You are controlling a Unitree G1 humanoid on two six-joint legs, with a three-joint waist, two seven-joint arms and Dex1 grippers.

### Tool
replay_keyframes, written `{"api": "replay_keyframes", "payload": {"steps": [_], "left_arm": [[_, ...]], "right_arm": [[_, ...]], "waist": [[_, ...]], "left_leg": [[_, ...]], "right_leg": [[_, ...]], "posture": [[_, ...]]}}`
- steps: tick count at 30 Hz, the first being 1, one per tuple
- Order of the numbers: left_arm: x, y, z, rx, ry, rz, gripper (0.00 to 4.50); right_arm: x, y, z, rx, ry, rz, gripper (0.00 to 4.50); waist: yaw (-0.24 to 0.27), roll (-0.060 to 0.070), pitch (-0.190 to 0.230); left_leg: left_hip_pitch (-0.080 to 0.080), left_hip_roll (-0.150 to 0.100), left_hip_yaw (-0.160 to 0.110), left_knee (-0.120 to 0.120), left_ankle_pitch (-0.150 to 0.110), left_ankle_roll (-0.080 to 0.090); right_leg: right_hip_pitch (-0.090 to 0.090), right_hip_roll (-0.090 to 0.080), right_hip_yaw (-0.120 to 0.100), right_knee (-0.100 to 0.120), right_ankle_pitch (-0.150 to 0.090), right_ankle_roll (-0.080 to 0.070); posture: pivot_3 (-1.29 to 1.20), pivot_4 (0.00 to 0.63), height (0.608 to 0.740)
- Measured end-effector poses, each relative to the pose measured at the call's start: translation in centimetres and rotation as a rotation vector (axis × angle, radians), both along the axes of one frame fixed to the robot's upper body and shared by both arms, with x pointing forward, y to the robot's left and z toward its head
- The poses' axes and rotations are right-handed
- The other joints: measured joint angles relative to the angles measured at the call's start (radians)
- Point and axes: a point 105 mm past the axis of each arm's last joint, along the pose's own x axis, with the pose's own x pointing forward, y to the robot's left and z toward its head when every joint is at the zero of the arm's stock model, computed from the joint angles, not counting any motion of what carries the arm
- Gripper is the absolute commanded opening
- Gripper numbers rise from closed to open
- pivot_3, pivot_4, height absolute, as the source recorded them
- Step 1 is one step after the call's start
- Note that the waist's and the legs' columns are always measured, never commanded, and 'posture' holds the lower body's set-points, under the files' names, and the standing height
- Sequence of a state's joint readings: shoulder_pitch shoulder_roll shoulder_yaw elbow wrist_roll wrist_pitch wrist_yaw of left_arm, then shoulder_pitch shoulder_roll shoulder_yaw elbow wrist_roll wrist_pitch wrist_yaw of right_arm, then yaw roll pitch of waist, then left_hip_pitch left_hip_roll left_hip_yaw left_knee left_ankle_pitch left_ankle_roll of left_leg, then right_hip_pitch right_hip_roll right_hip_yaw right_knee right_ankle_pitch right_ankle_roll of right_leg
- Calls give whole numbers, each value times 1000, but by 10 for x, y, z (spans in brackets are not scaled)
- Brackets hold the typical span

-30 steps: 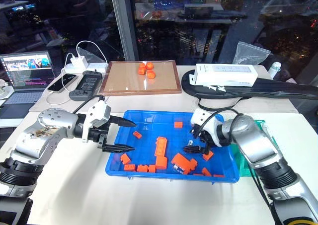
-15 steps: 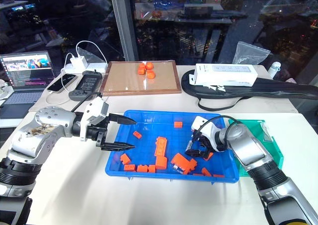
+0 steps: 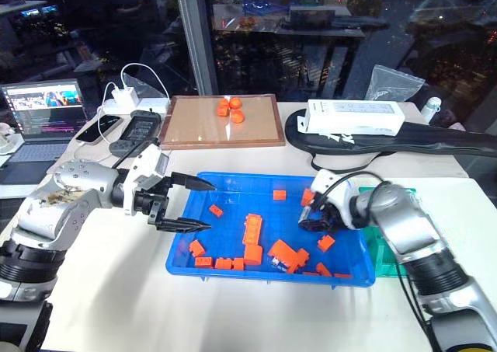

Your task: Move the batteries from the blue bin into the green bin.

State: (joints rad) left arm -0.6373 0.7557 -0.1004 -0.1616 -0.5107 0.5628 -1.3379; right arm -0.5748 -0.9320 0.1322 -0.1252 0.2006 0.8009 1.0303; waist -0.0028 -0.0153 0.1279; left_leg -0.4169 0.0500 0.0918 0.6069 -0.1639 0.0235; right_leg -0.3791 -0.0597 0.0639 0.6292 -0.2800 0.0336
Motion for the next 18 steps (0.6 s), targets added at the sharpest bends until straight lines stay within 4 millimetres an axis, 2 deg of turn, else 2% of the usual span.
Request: {"api": "replay_keyframes", "payload": {"steps": [2, 6, 8, 11, 18], "left_arm": [[1, -7, 4, -45, 9, -31, 4500], [-3, -24, 25, -189, 36, -119, 4500], [0, -24, 32, -207, 31, -117, 4500], [2, -23, 31, -208, 42, -110, 4500], [5, -21, 24, -186, 56, -93, 4500]], "right_arm": [[-1, -21, 22, -21, -50, -58, 2546], [-15, -73, 46, -106, -88, -187, 2546], [-27, -91, 42, -162, -49, -193, 2546], [-38, -105, 22, -203, 30, -176, 2546], [-46, -120, 8, -269, 65, -171, 2546]], "waist": [[2, 0, 0], [11, 0, 0], [10, 1, -1], [-4, 2, -1], [-15, 4, -1]], "left_leg": [[0, 0, 0, 0, 0, 0], [-1, 0, 2, 0, 0, 0], [0, 0, 2, -1, 0, 0], [1, 0, 1, 0, 0, 0], [3, -1, -1, 1, 0, 0]], "right_leg": [[0, 0, 0, 0, 0, 0], [0, 0, 0, -1, 0, 0], [1, 1, 0, -2, 0, 0], [2, 1, 0, -1, 0, 0], [4, 1, 2, 0, -1, 2]], "posture": [[0, 150, 740], [0, 150, 740], [0, 150, 740], [0, 150, 740], [0, 150, 740]]}}
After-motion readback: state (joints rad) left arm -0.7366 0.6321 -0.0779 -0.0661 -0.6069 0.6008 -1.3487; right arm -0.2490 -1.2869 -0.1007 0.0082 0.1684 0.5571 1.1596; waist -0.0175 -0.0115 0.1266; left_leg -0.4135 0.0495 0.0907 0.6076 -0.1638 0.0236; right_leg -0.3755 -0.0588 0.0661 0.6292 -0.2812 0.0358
